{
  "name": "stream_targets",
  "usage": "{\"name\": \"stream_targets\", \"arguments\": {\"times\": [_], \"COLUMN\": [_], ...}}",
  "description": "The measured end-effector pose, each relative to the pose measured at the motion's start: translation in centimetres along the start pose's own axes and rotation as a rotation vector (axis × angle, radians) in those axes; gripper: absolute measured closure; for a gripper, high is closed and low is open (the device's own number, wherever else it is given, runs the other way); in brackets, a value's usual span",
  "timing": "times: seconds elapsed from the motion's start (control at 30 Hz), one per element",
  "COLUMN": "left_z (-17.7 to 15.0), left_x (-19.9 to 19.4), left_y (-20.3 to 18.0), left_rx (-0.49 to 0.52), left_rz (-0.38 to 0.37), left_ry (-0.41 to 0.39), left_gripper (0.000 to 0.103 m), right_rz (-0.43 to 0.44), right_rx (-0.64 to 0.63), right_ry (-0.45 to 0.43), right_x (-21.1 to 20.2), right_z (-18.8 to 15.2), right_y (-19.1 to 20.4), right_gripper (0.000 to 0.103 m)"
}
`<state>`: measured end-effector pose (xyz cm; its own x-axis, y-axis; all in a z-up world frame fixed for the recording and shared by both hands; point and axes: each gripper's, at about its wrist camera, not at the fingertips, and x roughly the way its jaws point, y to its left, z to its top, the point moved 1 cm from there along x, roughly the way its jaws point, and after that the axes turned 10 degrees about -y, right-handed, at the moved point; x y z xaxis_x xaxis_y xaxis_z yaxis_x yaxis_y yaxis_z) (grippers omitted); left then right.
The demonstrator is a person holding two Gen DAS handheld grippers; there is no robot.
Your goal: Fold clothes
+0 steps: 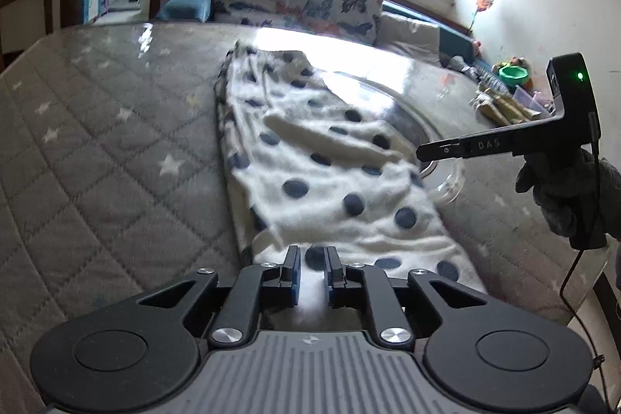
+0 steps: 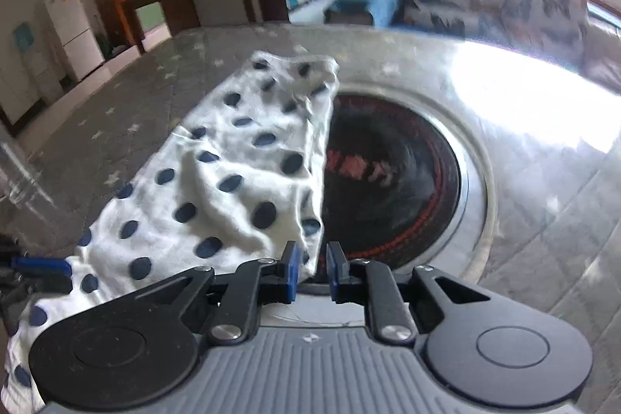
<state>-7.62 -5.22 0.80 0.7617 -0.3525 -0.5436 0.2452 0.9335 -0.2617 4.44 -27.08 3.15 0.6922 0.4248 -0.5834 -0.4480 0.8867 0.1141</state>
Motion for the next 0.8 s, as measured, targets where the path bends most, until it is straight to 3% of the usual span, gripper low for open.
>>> {"name": "stream_targets", "arguments": {"times": [0.2, 0.33, 0.47, 0.6, 0.8], "left_z": [0.1, -0.8, -1.8, -2.1, -2.3], "left_x": [0.5, 0.4, 0.4, -0.1, -1.2], "left_y": [-0.5, -0.9, -0.9, -1.5, -2.5], "left_rx": [-0.001, 0.039, 0.078, 0.126, 0.172], "left_rz": [-0.030, -0.043, -0.045, -0.046, -0.066], "left_ry": [-0.004, 0.004, 0.009, -0.010, -0.032], "left_gripper": [0.088, 0.088, 0.087, 0.078, 0.077], "right_rz": [0.179, 0.250, 0.257, 0.259, 0.281], "right_rx": [-0.130, -0.192, -0.277, -0.326, -0.370], "right_ry": [0.048, 0.088, 0.112, 0.107, 0.097], "right_x": [-1.9, -2.4, -2.6, -3.0, -3.7], "right_z": [-1.5, -3.3, -4.9, -5.5, -5.8], "right_y": [4.5, 6.6, 8.0, 9.0, 10.5], "right_gripper": [0.087, 0.086, 0.082, 0.081, 0.080]}}
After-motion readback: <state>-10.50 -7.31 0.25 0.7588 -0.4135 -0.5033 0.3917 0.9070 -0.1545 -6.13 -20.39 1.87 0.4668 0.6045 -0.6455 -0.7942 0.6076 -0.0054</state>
